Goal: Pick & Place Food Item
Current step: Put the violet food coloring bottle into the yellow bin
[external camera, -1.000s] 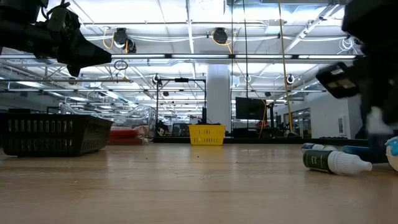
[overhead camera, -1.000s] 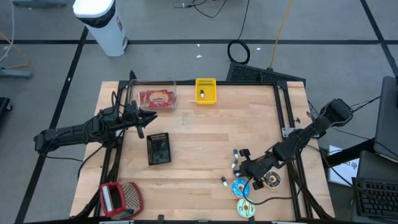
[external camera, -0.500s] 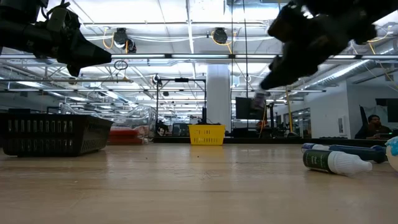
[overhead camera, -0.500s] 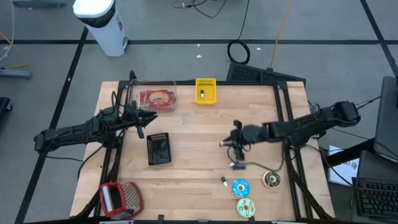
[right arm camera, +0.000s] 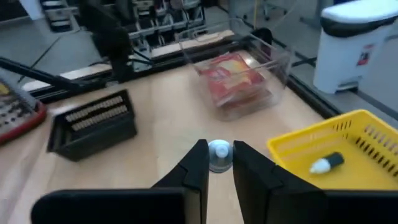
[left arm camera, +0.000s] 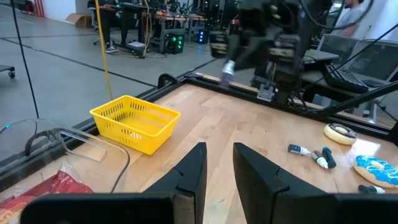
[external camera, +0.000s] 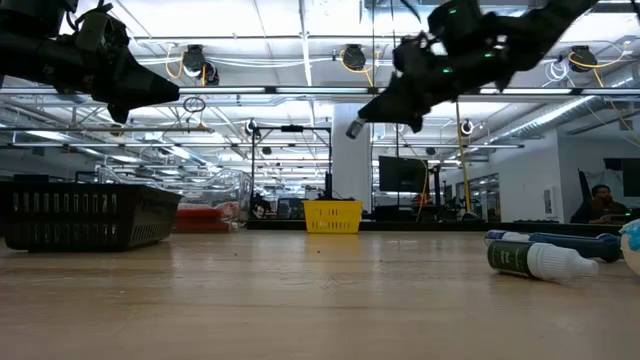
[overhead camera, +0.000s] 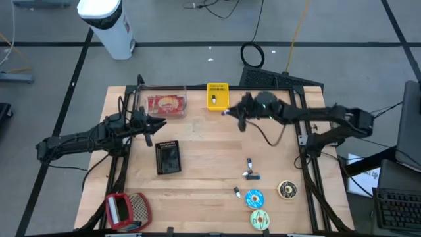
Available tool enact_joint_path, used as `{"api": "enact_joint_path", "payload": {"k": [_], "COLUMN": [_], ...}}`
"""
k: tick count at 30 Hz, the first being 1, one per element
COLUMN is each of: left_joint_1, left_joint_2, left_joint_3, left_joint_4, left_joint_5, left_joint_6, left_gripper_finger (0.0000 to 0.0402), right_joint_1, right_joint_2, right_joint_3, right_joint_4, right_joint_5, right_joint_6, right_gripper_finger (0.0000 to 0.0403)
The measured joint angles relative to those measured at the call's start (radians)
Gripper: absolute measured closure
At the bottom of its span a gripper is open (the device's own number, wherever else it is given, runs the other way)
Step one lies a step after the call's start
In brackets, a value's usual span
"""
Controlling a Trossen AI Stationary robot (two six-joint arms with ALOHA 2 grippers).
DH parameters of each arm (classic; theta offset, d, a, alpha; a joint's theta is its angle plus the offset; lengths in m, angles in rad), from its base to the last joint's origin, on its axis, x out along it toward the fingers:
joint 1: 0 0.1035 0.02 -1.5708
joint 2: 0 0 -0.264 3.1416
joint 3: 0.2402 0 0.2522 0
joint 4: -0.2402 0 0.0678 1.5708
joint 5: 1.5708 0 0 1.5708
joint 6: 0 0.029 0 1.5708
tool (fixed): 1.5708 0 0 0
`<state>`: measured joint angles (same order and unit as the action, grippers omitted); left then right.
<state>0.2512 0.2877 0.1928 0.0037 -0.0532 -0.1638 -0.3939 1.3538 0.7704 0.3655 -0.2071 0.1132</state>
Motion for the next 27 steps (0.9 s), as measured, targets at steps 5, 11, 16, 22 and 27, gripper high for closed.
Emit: {"api": "enact_joint_path", "payload": {"k": [5,11,16,22,27], "left_joint_1": [0.0,0.0,0.0,0.0,0.0], "left_joint_2": [0.0,0.0,0.0,0.0,0.0], "left_joint_3": [0.0,0.0,0.0,0.0,0.0], "left_joint_4": [0.0,0.0,0.0,0.0,0.0], "left_joint_5": [0.0,0.0,0.0,0.0,0.0], "left_joint_6": [0.0,0.0,0.0,0.0,0.0], "left_gripper_finger": [0.0323,0.0323,0.0323,0.0323,0.0323], "right_joint_1": [-0.096,-0.192,-0.248,-0.27,-0.273], "right_joint_2": [0.163,0.359,0.499,0.604,0.631], "right_joint_3": [0.197,0.412,0.525,0.564,0.566], "right_joint_4": [-0.143,-0.254,-0.276,-0.281,-0.291], "right_joint_5": [-0.033,-0.031,-0.032,-0.029,0.025], "right_joint_6": [-0.067,-0.104,-0.107,-0.102,-0.105], "right_gripper_finger": [0.036,0.036,0.036,0.036,0.036]}}
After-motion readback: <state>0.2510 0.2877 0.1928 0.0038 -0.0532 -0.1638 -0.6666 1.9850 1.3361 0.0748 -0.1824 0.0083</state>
